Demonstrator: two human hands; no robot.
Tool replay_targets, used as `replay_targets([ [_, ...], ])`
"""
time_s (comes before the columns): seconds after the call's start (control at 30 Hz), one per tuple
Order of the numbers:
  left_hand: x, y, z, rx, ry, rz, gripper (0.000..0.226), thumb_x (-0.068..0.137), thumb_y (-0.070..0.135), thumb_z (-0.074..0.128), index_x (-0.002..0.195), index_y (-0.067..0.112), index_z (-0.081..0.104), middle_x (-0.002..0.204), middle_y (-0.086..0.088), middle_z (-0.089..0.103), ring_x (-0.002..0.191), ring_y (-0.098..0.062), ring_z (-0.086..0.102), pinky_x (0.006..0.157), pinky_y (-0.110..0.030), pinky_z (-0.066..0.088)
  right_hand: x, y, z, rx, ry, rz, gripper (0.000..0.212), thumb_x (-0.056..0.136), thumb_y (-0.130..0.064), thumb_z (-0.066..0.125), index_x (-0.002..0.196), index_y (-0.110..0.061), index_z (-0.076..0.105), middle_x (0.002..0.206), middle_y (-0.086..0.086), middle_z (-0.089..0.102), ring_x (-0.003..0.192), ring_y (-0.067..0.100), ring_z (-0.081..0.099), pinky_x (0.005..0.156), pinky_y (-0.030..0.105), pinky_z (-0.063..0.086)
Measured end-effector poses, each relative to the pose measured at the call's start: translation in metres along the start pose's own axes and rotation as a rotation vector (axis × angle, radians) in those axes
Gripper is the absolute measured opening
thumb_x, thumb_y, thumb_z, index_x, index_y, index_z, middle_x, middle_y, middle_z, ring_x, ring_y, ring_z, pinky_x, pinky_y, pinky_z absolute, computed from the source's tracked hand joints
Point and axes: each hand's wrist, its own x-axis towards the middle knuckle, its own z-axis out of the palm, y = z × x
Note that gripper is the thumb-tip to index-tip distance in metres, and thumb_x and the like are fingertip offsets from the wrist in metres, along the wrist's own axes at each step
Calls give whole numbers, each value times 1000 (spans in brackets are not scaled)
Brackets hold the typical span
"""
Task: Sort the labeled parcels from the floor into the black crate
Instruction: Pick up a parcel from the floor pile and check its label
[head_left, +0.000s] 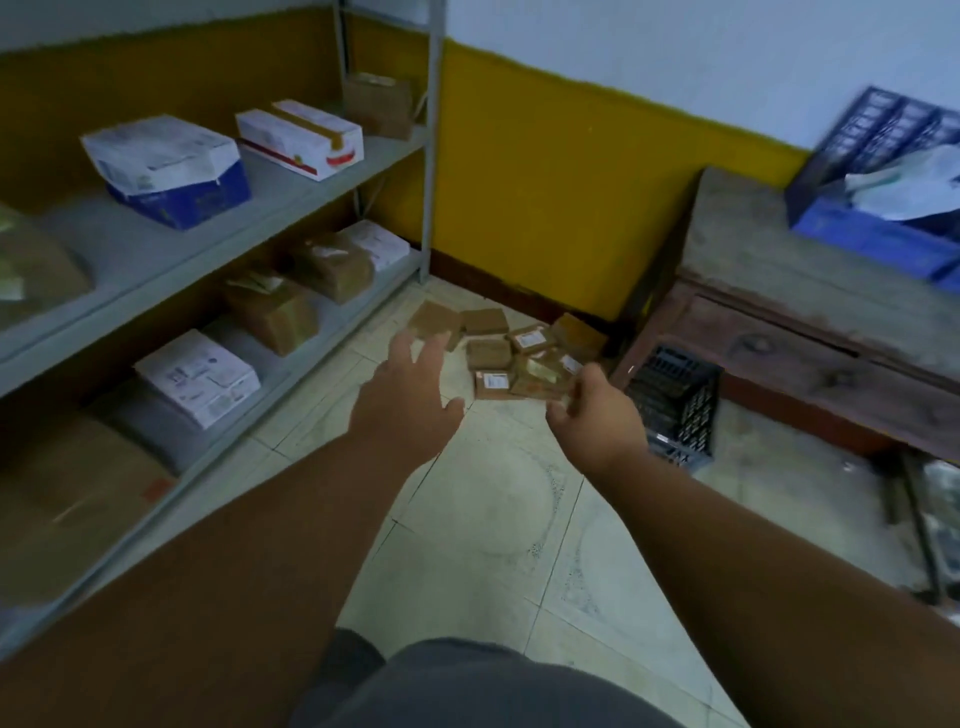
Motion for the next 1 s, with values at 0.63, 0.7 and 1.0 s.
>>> replay_targets([
  [0.63,399,-82,28,40,-139,215,58,89,31,63,141,16,41,134,-12,47,116,-32,51,93,-46,48,342,-63,56,84,-157,153,92,80,-44,77,153,-31,22,156,7,26,132,31,46,100,41,47],
  [0.7,429,-92,30,62,-158,180,61,88,32,64,141,17,40,133,-11,48,115,-31,52,91,-44,48,365,-73,68,108,-176,168,97,79,-47,77,155,-34,18,160,4,20,137,32,42,102,44,45],
  [1.0,542,-96,84,101,-311,155,74,87,36,67,148,18,31,145,-11,39,126,-31,47,98,-45,46,506,-53,112,120,-224,155,99,74,-44,81,151,-35,20,159,5,24,136,31,43,101,47,49],
])
